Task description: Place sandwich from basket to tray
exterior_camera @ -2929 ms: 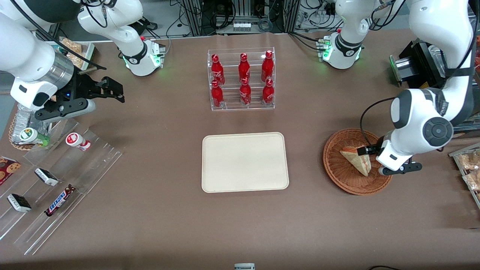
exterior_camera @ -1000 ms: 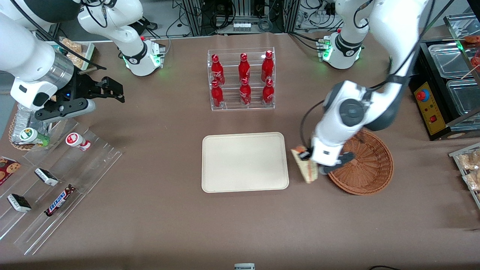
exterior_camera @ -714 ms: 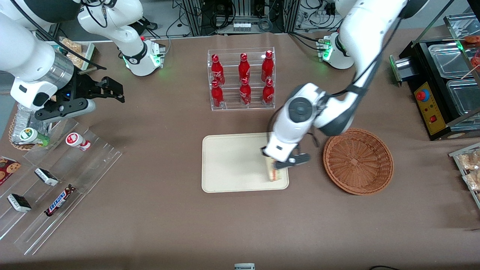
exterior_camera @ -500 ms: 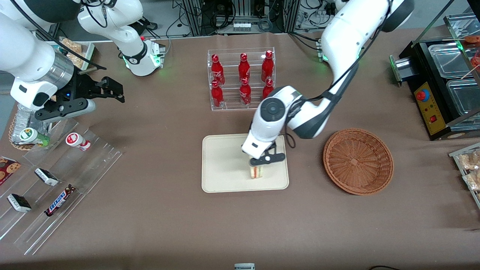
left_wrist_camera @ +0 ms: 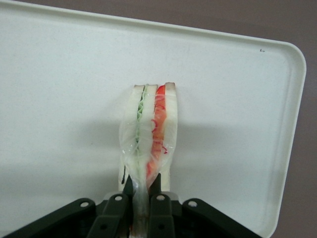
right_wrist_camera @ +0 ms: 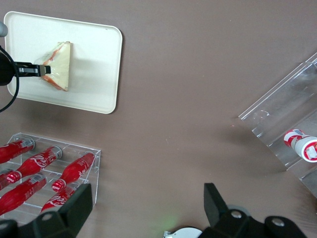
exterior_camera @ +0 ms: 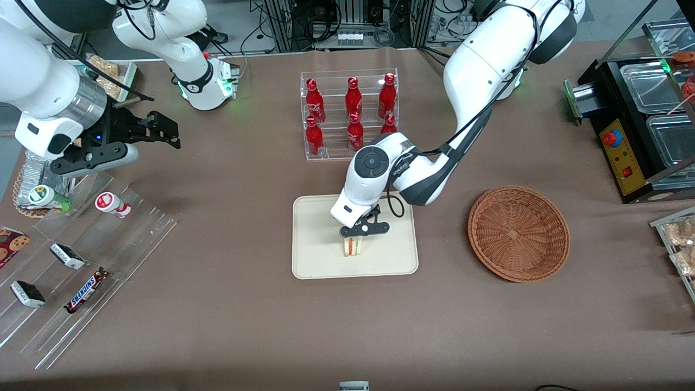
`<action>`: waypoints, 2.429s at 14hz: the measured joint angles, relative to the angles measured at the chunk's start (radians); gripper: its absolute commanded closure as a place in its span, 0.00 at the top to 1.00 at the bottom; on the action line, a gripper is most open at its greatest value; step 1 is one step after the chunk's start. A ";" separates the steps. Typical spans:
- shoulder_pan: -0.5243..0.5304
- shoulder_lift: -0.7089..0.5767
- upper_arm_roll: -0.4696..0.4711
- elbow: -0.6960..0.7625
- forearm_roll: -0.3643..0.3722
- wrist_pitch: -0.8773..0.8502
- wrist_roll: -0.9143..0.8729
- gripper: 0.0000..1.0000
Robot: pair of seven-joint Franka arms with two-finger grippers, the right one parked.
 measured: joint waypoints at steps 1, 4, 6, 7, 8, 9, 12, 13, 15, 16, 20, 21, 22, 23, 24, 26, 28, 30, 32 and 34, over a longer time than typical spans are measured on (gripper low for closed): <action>0.000 0.002 0.001 0.001 0.002 0.001 0.000 1.00; 0.003 -0.003 0.002 0.019 0.005 -0.006 -0.002 1.00; 0.020 -0.037 0.003 0.048 0.005 -0.083 -0.003 1.00; 0.030 -0.070 0.002 0.061 0.005 -0.136 -0.003 1.00; 0.037 -0.113 0.002 0.068 0.005 -0.184 -0.003 1.00; 0.041 -0.163 0.003 0.069 0.005 -0.231 -0.003 1.00; 0.081 -0.298 0.003 0.068 0.005 -0.376 -0.003 1.00; 0.099 -0.335 0.003 0.067 0.004 -0.424 -0.003 1.00; 0.139 -0.382 0.004 0.061 0.002 -0.493 -0.003 1.00; 0.157 -0.392 0.004 0.057 0.002 -0.499 -0.002 1.00; 0.171 -0.396 0.011 0.048 0.003 -0.512 -0.006 1.00; 0.175 -0.398 0.022 0.048 0.003 -0.513 -0.009 1.00; 0.186 -0.403 0.034 0.048 0.003 -0.514 -0.009 1.00; 0.208 -0.410 0.043 0.048 0.003 -0.519 -0.008 1.00; 0.234 -0.419 0.046 0.049 0.003 -0.532 -0.007 1.00; 0.286 -0.447 0.048 0.044 0.002 -0.561 -0.003 1.00; 0.333 -0.513 0.058 -0.013 -0.037 -0.551 0.050 1.00; 0.344 -0.614 0.130 -0.107 -0.120 -0.538 0.178 1.00; 0.348 -0.701 0.212 -0.170 -0.166 -0.557 0.365 1.00; 0.350 -0.748 0.279 -0.184 -0.198 -0.623 0.555 1.00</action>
